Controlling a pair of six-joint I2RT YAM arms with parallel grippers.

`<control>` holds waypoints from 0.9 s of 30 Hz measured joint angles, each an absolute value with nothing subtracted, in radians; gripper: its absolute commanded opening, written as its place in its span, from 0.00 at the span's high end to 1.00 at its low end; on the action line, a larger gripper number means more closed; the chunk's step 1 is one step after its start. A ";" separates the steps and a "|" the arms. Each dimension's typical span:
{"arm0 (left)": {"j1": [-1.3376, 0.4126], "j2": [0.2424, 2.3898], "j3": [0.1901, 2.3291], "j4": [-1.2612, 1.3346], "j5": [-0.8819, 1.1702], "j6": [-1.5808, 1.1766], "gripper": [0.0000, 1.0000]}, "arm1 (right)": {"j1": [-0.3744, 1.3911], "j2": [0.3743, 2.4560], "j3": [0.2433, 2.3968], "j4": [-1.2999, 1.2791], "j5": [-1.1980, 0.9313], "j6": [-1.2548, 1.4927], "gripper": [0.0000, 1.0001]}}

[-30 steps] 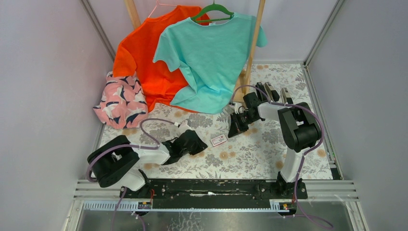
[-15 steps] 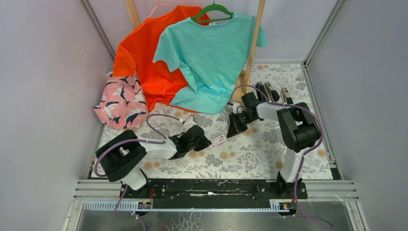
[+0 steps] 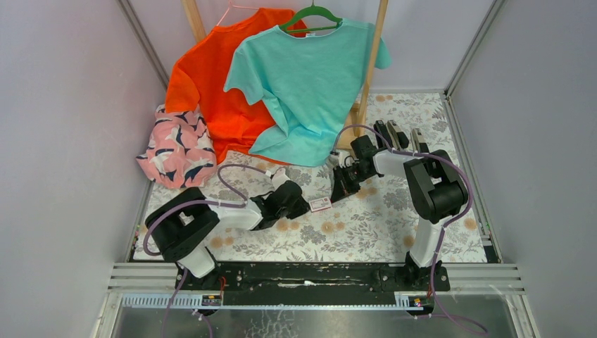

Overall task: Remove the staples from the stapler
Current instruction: Close the staple box at the center of the board.

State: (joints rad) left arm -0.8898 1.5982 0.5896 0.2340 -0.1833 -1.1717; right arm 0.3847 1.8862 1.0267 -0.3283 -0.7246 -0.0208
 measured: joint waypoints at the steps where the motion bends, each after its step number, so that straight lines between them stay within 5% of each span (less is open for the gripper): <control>1: -0.889 1.603 0.594 0.234 -0.183 -1.171 0.84 | 0.385 1.886 1.027 -0.328 -0.725 -0.021 0.92; 27: -0.887 1.629 0.641 0.202 -0.176 -1.119 0.76 | 0.383 1.886 1.029 -0.330 -0.722 -0.022 0.91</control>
State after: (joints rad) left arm -0.8871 1.6295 0.6411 0.2020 -0.1764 -1.1194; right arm 0.3832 1.8858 1.0290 -0.3298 -0.7223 -0.0219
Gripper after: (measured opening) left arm 0.215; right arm 0.092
